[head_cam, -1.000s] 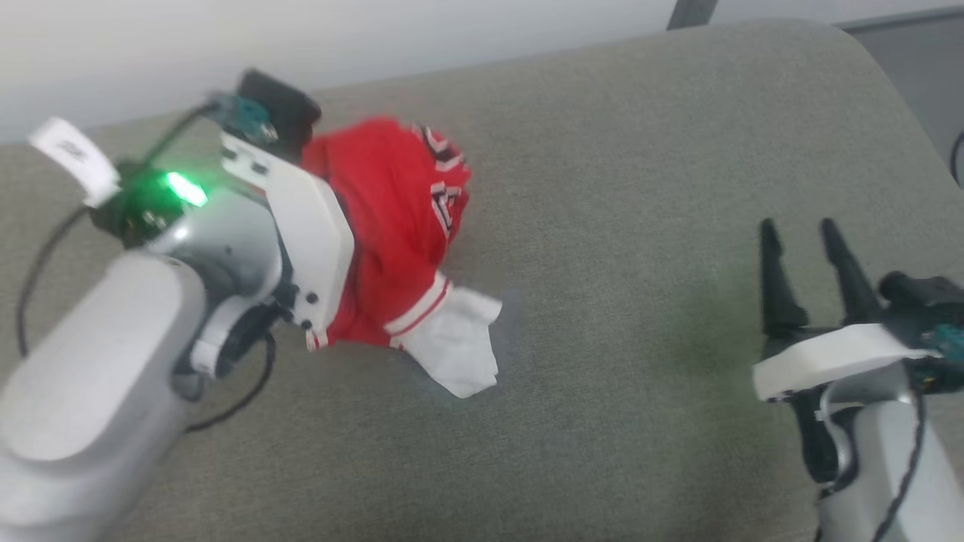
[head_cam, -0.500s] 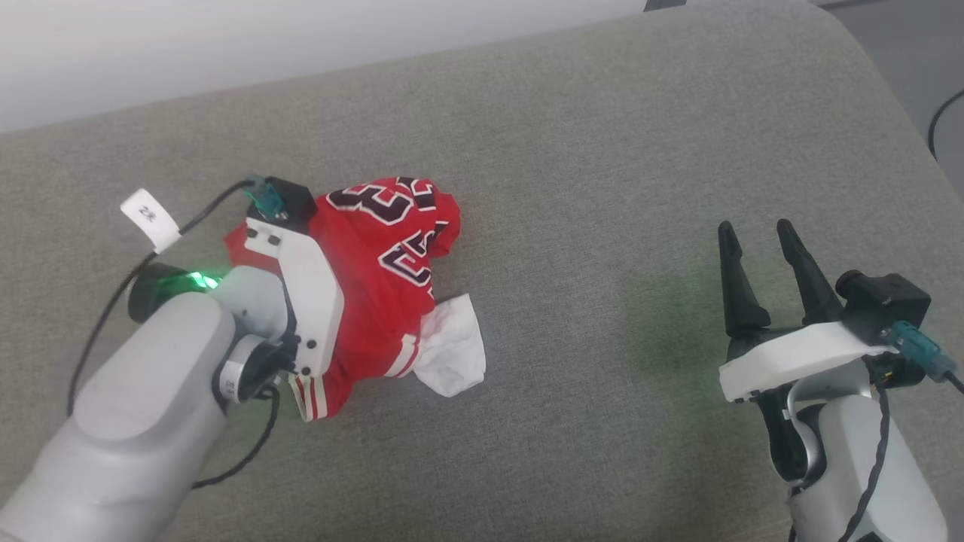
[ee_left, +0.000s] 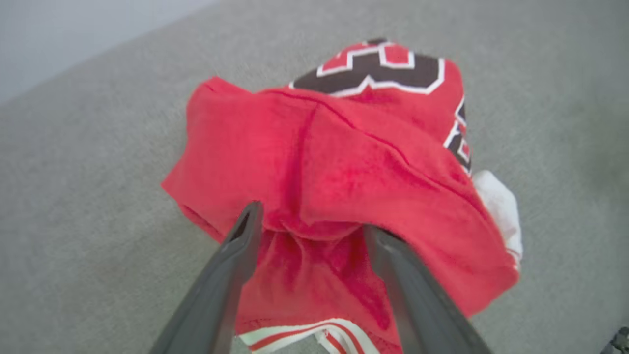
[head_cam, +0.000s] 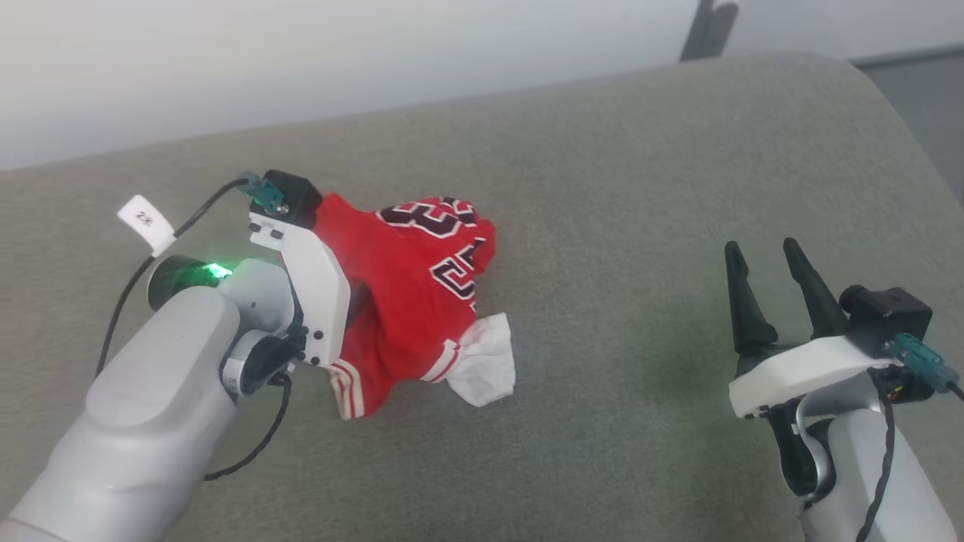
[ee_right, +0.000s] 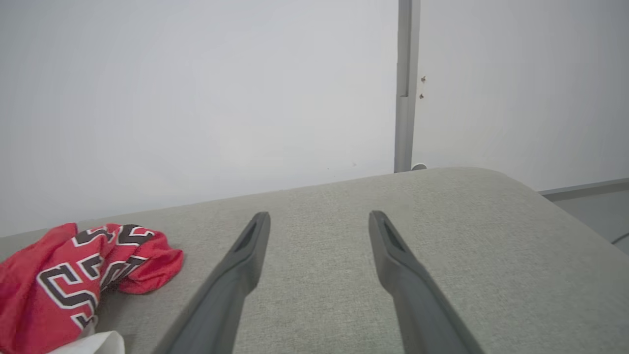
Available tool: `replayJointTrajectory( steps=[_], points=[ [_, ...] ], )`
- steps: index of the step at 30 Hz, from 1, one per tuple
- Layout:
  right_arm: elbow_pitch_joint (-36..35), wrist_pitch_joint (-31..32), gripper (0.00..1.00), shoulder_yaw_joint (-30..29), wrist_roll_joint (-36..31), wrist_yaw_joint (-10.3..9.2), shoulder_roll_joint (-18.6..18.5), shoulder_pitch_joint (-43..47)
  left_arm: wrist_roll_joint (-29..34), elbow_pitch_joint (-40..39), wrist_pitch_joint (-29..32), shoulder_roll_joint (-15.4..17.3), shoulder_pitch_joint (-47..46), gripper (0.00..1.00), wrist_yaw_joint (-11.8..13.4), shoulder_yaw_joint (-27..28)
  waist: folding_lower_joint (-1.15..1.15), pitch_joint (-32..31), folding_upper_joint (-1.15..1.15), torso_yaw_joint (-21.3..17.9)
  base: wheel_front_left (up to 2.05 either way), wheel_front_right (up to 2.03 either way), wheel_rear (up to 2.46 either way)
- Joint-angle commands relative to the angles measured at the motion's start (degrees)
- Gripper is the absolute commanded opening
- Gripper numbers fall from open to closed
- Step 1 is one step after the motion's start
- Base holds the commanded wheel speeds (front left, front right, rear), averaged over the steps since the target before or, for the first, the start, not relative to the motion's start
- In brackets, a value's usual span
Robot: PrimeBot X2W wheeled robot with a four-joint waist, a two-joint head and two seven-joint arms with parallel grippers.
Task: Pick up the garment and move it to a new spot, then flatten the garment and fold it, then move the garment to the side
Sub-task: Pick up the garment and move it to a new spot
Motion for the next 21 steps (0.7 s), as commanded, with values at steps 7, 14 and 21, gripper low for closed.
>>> replayJointTrajectory(
  steps=[7,14,21],
  points=[
    [-0.3,0.5,1.00,0.4,-0.9,0.00,-0.8,2.4,-0.1,-6.3,-6.4,3.3,4.1,1.00,0.5,3.0,0.00,-5.0,0.00,4.6,0.00,0.00,0.00],
    [-0.1,-0.2,1.00,1.6,0.3,-0.01,-1.6,4.9,-0.5,-15.1,-15.6,8.9,11.9,1.00,3.1,8.3,0.00,-8.5,0.00,7.7,0.00,0.00,0.00],
    [-0.3,-1.5,1.00,1.9,0.9,0.00,-2.7,7.0,-1.7,-22.5,-24.9,13.7,22.7,1.00,6.4,14.1,0.00,-10.3,0.00,10.4,0.00,0.00,0.00]
  ],
)
